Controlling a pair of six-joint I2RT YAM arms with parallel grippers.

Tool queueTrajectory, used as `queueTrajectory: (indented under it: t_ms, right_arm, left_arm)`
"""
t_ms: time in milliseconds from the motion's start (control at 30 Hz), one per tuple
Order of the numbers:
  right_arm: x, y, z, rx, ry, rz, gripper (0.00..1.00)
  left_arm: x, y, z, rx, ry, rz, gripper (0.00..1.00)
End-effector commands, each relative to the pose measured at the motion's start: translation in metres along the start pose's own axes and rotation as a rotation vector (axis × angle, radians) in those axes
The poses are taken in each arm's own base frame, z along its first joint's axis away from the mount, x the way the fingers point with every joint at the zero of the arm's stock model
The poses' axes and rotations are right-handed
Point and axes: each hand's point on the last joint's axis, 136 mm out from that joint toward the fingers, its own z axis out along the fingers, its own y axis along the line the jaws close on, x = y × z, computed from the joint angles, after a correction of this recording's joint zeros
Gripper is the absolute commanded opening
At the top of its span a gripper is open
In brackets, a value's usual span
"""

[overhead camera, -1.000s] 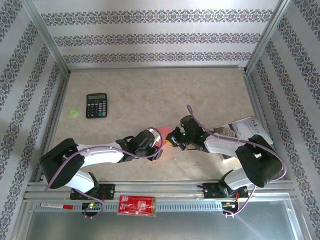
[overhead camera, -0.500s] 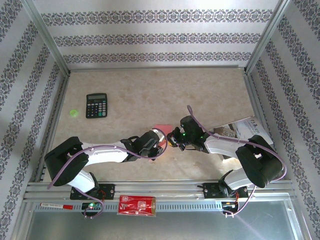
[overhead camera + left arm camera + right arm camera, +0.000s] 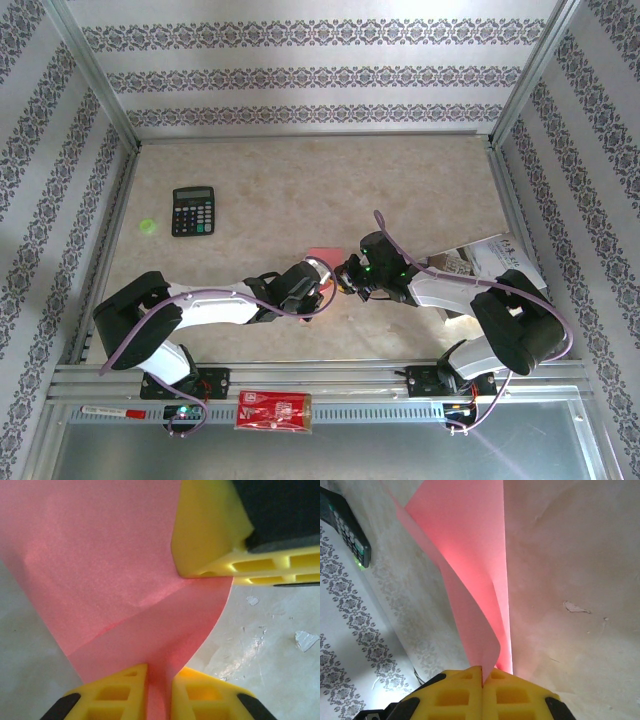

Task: Fold a paper plane with a square sheet of paper (pick it up from the middle)
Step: Fold the wing for the fifth time at the center of the table.

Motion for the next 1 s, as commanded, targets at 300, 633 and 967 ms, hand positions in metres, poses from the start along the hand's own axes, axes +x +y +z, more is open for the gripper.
queueTrajectory:
  t_ms: [300, 633, 967]
  right_arm:
    - [0.0041, -0.002, 0.0034, -0.003, 0.007, 0.024, 0.04]
    - [0.0075, -0.0016, 0.0051, -0.005, 0.013, 0.033, 0.03]
    - [0.0068, -0.0067, 0.0058, 0.004, 0.006, 0.037, 0.05]
  left_arm:
    - [0.0007, -0.0008, -0.0022, -0.021, 0.021, 0.045, 0.21]
    - [-0.0042, 0.0004, -0.0013, -0.037, 0.012, 0.058, 0.28]
    - [-0.0031, 0.0019, -0.0017, -0.041, 0.01, 0.057, 0.14]
